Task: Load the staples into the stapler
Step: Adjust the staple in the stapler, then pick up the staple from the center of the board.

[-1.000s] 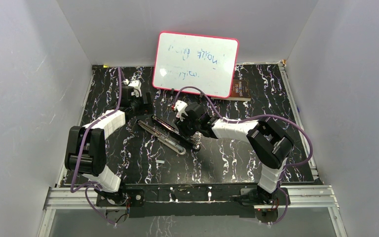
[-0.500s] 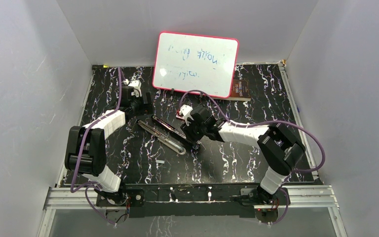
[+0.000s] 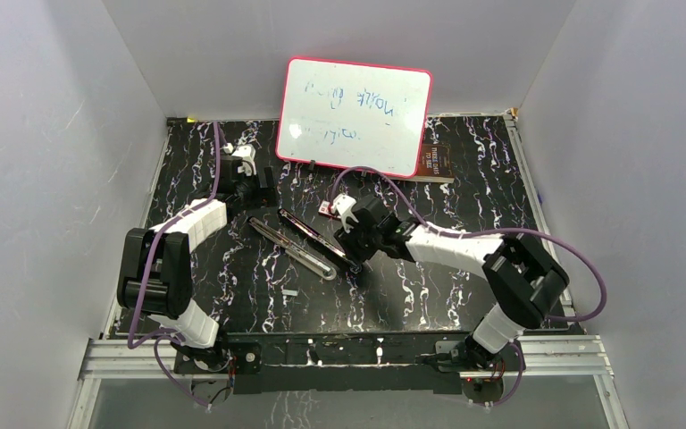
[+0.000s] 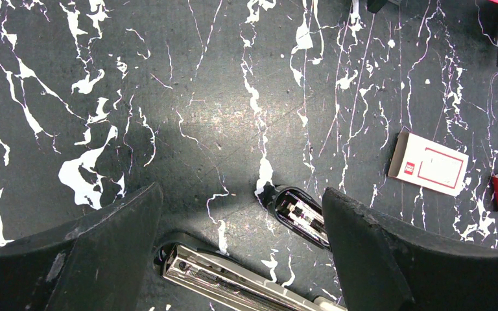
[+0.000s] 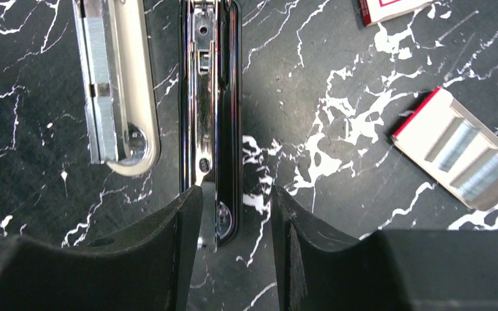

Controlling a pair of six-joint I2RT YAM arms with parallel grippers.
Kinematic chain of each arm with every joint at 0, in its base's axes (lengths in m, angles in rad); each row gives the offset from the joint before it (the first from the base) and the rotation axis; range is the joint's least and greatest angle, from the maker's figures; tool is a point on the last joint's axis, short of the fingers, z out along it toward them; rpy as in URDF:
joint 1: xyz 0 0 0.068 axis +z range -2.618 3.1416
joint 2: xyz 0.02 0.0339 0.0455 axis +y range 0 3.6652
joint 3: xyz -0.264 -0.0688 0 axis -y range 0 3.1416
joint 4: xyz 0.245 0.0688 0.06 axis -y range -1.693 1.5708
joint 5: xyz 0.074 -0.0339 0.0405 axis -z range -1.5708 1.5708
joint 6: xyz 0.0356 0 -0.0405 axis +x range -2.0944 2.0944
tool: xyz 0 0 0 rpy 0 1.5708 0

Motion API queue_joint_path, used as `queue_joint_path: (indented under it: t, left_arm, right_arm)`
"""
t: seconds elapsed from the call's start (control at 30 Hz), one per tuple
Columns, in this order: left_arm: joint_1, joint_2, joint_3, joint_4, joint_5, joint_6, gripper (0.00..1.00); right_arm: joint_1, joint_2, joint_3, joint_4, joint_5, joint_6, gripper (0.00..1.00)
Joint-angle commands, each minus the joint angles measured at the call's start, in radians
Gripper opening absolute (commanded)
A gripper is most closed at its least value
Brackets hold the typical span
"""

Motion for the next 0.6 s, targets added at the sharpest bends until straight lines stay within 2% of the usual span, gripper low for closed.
queue_joint_path:
  t: [0.0,0.1,0.17,0.37,0.57]
  left_arm:
    - [0.005,-0.054,-0.007,0.010,0.008,0.002,0.92]
    - [0.003,-0.070,-0.006,0.009,0.006,0.003,0.92]
    - [0.000,-0.082,-0.006,0.006,0.001,0.005,0.92]
    - [-0.016,-0.128,-0.009,-0.003,-0.014,0.013,0.93]
    - [-0.044,-0.198,0.005,-0.048,-0.057,0.023,0.93]
  right_arm:
    - [0.006,-0.118,-0.024,0.075,0.029,-0.027,0.51]
    - [0.005,-0.168,-0.044,0.191,-0.002,-0.065,0.52]
    - [0.005,-0.177,-0.067,0.291,-0.083,-0.087,0.53]
    - [0.016,-0.101,-0.057,0.484,-0.294,-0.090,0.53]
    - [0.098,-0.043,-0.221,0.859,-0.364,-0.188,0.48]
